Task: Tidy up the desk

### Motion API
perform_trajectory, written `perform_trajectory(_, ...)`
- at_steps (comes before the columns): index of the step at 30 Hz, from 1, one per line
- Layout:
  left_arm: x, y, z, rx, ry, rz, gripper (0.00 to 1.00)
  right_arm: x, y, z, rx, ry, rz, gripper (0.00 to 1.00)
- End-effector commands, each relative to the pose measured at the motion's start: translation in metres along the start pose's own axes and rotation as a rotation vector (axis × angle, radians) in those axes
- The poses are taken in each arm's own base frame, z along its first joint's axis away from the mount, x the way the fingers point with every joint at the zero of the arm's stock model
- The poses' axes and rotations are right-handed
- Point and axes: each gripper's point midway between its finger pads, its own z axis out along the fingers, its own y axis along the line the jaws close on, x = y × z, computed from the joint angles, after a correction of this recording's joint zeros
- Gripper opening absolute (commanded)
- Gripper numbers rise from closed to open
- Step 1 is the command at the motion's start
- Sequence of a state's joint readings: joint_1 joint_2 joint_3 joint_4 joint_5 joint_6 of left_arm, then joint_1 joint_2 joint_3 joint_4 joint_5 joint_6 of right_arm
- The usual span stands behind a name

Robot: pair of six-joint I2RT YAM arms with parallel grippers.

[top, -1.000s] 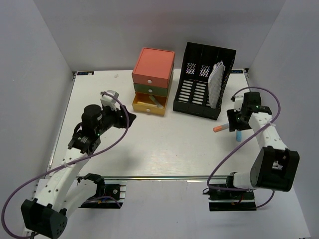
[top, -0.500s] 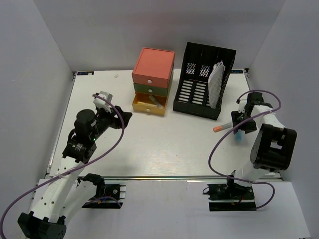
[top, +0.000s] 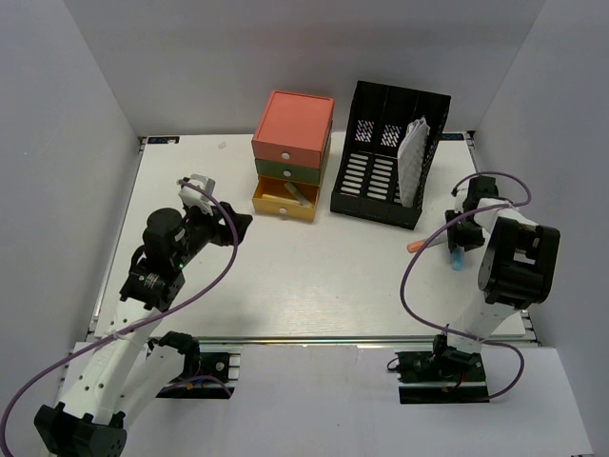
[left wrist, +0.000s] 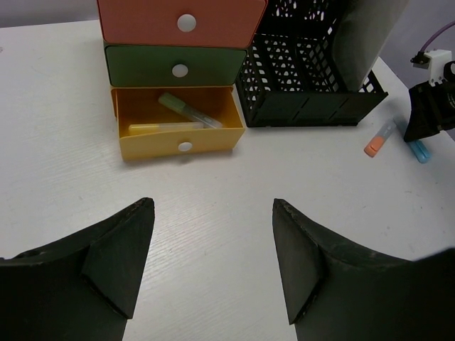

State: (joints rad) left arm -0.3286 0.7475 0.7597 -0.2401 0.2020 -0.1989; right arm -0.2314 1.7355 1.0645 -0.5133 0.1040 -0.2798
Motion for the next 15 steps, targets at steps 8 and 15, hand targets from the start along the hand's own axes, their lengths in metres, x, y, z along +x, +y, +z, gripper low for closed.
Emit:
perform_trajectory(8,0.007,0.013,0.003,-0.059,0.021,0.002,0.77,-0.005,0.002,0.009,-0.022,-0.029,-0.005,0.15)
perform_trajectory(15,0.011,0.021,0.004,-0.102,0.028,0.005,0.77,-0.032,0.009,-0.063,-0.070,-0.229,-0.111,0.00)
